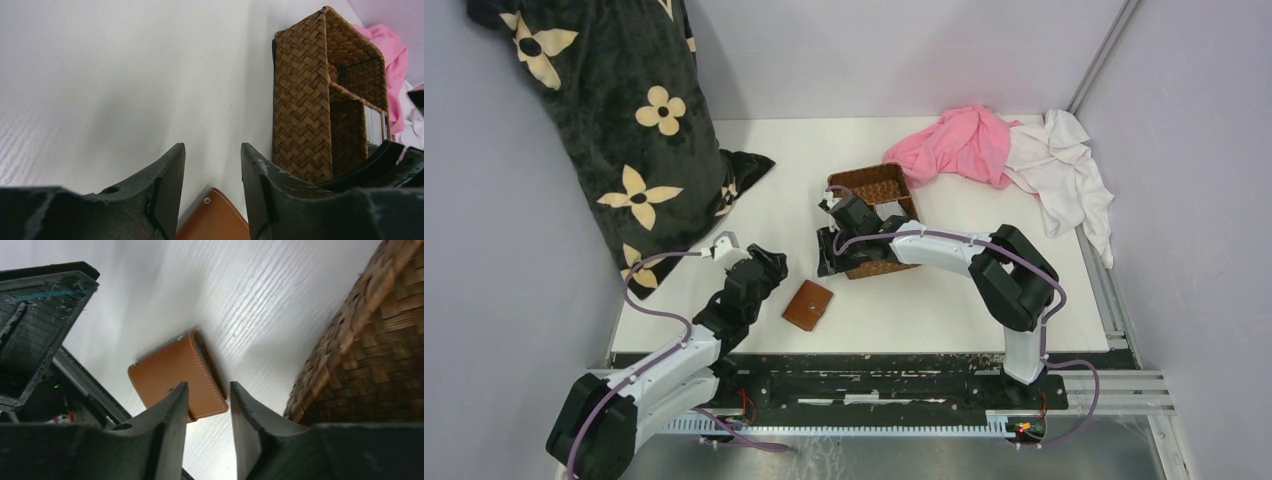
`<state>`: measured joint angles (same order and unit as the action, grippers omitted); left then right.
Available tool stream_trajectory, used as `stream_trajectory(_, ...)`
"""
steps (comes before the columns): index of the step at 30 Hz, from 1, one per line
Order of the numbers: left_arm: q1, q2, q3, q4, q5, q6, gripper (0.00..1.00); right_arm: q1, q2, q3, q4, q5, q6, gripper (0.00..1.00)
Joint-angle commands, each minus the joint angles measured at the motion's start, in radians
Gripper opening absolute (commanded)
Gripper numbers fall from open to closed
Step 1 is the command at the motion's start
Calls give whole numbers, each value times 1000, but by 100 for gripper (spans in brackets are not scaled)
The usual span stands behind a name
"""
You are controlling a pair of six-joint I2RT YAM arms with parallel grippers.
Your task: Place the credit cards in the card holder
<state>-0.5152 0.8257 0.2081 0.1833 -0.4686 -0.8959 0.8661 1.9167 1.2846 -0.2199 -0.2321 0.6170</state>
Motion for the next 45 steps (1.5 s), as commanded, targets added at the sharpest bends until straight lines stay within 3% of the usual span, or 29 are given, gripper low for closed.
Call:
stream_trajectory(1, -7, 57, -4, 137, 1, 40, 53, 2, -12, 107, -96, 119, -123, 46)
stream_trajectory(6, -9, 83, -10, 153, -8, 56, 53, 32, -80, 161, -191, 223, -180, 48)
stream_trajectory(12, -10, 39, -43, 118, -13, 64, 50, 122, -195, 90, -279, 409, -199, 47)
stream_trajectory(18, -16, 23, -49, 30, -25, 46, 41, 161, -291, -77, -281, 535, -161, 36)
stream_trajectory(24, -24, 98, -10, -40, -27, 29, 34, 157, -286, -138, -279, 608, -168, 26)
stream_trajectory(28, -48, 187, 44, -106, -27, -6, 26, 109, -262, -156, -255, 600, -175, 23)
stream_trajectory(34, -134, 285, 90, -214, -70, -75, 22, 46, -240, -149, -226, 582, -207, 21)
stream_trajectory(45, -341, 245, 101, -418, -164, -247, 20, -30, -164, -48, -217, 528, -248, 20)
